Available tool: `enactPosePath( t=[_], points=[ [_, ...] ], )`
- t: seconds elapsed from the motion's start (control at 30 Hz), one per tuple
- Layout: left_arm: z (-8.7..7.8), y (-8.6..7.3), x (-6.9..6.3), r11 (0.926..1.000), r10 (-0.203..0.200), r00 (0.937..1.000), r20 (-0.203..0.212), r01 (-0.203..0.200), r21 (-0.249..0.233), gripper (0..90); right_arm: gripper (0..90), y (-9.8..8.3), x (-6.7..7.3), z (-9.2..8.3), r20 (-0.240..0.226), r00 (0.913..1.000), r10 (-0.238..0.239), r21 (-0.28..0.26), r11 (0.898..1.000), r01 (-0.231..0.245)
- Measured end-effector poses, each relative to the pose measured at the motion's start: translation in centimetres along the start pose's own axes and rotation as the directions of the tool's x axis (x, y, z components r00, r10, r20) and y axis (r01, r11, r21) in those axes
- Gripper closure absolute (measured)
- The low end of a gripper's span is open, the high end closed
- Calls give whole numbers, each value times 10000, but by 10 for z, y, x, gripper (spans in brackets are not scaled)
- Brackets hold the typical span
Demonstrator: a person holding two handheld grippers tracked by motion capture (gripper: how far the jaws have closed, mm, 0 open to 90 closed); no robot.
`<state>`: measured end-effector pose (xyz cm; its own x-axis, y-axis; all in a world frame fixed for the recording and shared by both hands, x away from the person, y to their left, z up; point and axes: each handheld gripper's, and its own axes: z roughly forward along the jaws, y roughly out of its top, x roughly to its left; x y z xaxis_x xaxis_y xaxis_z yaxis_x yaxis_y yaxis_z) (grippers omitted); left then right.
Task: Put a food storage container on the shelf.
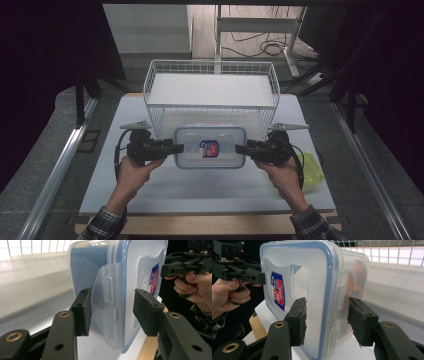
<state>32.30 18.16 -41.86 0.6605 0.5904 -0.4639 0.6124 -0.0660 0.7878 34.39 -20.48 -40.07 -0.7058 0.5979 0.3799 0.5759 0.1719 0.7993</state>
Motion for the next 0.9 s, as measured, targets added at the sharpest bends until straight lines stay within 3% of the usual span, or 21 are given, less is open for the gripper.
enactPosePath(
  t=[0.9],
  points=[
    [-12, 88, 13, 9973, -106, 9999, 78, 111, -721, 517, 494, 86, -9, 2, 132, 9998, 132, -631, 9979, -123]
  ],
)
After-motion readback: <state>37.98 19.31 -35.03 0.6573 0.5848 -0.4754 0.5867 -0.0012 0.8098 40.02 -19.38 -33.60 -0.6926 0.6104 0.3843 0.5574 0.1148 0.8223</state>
